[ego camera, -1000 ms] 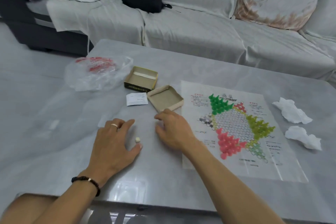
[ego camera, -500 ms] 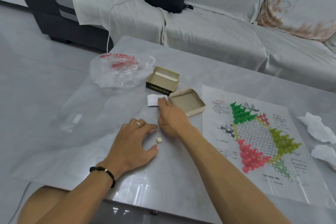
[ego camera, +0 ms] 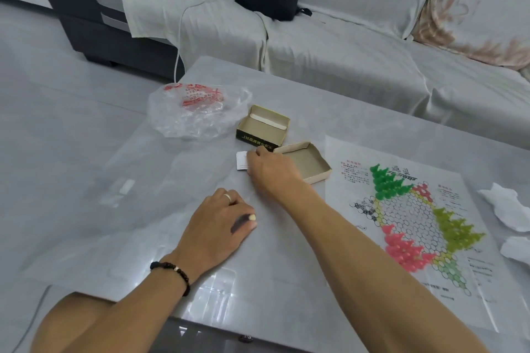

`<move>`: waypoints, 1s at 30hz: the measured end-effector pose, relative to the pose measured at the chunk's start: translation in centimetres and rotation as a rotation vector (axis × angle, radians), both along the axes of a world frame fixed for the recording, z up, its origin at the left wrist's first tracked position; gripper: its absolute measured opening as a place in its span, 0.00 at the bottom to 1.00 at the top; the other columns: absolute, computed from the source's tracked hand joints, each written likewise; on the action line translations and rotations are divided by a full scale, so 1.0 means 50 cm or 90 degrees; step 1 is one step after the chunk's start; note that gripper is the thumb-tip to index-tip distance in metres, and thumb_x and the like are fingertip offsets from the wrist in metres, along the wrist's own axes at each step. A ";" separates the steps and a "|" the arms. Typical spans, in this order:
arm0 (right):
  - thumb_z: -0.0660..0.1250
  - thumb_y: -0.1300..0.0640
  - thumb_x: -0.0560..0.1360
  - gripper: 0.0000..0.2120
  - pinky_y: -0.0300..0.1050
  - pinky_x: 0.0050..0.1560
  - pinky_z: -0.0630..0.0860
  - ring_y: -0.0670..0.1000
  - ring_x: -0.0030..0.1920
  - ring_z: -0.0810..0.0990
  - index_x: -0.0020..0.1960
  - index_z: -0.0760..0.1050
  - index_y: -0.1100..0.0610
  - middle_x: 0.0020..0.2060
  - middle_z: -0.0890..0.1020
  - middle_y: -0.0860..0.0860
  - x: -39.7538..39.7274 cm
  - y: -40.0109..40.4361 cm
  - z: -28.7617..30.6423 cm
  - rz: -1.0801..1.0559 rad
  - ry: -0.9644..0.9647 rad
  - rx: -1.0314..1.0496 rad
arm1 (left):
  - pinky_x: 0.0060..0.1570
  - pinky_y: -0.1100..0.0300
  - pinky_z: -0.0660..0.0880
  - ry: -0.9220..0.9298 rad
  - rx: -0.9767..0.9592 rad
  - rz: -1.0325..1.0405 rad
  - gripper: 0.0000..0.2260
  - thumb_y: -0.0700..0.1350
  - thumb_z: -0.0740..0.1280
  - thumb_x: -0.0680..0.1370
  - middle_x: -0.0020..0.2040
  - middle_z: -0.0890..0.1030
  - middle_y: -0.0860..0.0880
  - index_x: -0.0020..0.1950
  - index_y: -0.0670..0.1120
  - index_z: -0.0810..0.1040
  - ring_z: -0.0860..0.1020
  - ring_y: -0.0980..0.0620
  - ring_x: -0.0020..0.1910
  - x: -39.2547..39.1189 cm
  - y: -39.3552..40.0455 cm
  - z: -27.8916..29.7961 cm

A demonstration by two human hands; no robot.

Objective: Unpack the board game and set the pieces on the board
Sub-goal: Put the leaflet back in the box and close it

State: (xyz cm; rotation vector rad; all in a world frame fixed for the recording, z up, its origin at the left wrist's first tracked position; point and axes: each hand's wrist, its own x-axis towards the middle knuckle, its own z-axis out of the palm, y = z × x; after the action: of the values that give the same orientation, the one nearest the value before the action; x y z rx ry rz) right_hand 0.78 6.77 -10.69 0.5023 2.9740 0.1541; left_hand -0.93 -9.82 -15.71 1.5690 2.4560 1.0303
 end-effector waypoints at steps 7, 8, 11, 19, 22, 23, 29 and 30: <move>0.53 0.64 0.79 0.12 0.50 0.38 0.64 0.63 0.51 0.79 0.60 0.69 0.59 0.56 0.77 0.57 0.022 -0.001 0.011 0.009 0.082 -0.012 | 0.42 0.59 0.74 -0.038 -0.001 0.041 0.03 0.48 0.69 0.75 0.43 0.76 0.56 0.48 0.52 0.81 0.73 0.55 0.47 -0.013 0.001 0.007; 0.54 0.63 0.79 0.10 0.49 0.37 0.64 0.63 0.49 0.79 0.58 0.69 0.59 0.54 0.78 0.57 0.032 0.005 0.017 -0.018 0.117 -0.050 | 0.42 0.59 0.74 -0.048 0.004 0.045 0.03 0.48 0.69 0.76 0.43 0.76 0.57 0.48 0.52 0.80 0.73 0.56 0.46 -0.015 0.004 0.009; 0.56 0.62 0.78 0.08 0.50 0.36 0.68 0.63 0.43 0.78 0.56 0.69 0.58 0.44 0.80 0.59 0.076 0.055 0.045 -0.118 0.246 -0.125 | 0.44 0.59 0.74 -0.058 0.017 0.053 0.05 0.48 0.67 0.78 0.44 0.75 0.57 0.51 0.52 0.80 0.74 0.57 0.45 -0.023 0.034 0.021; 0.58 0.64 0.76 0.13 0.48 0.45 0.75 0.56 0.48 0.79 0.51 0.81 0.58 0.47 0.82 0.55 0.130 0.228 0.066 -0.207 0.167 -0.248 | 0.45 0.60 0.72 -0.089 0.059 0.051 0.08 0.49 0.66 0.78 0.51 0.75 0.54 0.56 0.52 0.80 0.73 0.55 0.48 -0.019 0.216 0.068; 0.61 0.61 0.76 0.12 0.52 0.52 0.76 0.55 0.51 0.78 0.53 0.82 0.54 0.50 0.80 0.54 0.128 0.237 0.053 -0.168 0.136 -0.244 | 0.45 0.59 0.71 -0.032 -0.027 0.058 0.10 0.52 0.64 0.78 0.52 0.78 0.52 0.57 0.53 0.79 0.76 0.51 0.49 -0.018 0.256 0.070; 0.61 0.59 0.77 0.12 0.52 0.54 0.75 0.55 0.52 0.77 0.54 0.81 0.54 0.53 0.78 0.54 0.125 0.237 0.049 -0.163 0.132 -0.222 | 0.44 0.57 0.72 -0.008 -0.063 0.054 0.10 0.52 0.63 0.78 0.51 0.80 0.52 0.56 0.53 0.79 0.76 0.50 0.49 -0.019 0.262 0.069; 0.60 0.59 0.79 0.11 0.44 0.47 0.71 0.55 0.50 0.77 0.53 0.80 0.59 0.53 0.78 0.56 0.116 0.202 0.052 -0.141 0.061 -0.246 | 0.45 0.56 0.76 -0.046 -0.139 0.019 0.06 0.48 0.66 0.74 0.44 0.81 0.55 0.49 0.51 0.81 0.78 0.53 0.45 -0.054 0.230 0.082; 0.60 0.58 0.78 0.10 0.43 0.44 0.70 0.54 0.48 0.77 0.51 0.80 0.59 0.50 0.80 0.56 0.118 0.189 0.054 -0.139 0.048 -0.257 | 0.46 0.56 0.76 -0.056 -0.154 0.016 0.07 0.48 0.67 0.73 0.44 0.81 0.55 0.50 0.52 0.81 0.77 0.54 0.45 -0.061 0.213 0.086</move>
State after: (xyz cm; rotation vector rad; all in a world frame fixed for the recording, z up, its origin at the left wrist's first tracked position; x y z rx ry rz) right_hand 6.66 16.19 -7.97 0.7787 2.8779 -0.4827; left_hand -3.99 0.83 -11.43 1.3926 2.4391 0.7516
